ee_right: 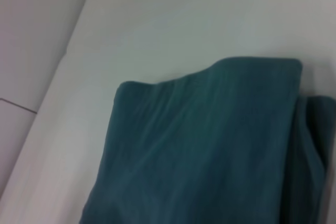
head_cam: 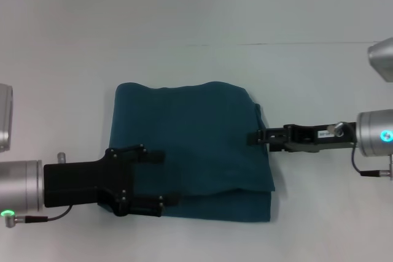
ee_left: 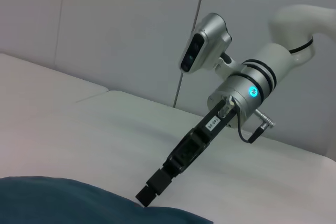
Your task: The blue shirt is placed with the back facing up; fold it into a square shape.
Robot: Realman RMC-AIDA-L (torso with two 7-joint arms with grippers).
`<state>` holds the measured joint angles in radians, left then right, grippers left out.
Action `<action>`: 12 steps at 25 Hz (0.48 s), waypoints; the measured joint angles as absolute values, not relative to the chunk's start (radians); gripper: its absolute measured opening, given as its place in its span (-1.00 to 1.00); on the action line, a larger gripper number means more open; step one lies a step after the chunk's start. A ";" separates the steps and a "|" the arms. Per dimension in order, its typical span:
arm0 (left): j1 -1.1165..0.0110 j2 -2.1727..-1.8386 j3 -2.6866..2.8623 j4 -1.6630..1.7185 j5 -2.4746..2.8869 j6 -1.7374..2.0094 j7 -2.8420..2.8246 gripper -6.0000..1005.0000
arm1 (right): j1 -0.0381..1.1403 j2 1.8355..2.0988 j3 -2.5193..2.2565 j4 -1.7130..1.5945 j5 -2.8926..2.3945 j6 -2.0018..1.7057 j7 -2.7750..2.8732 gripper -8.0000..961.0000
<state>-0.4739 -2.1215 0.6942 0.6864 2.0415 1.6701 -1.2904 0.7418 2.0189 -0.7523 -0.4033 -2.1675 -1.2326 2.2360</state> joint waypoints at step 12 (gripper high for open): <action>-0.472 -2.118 0.695 0.689 2.046 1.663 -1.292 0.89 | 0.779 2.046 -0.795 -0.385 -2.167 -1.182 2.253 0.88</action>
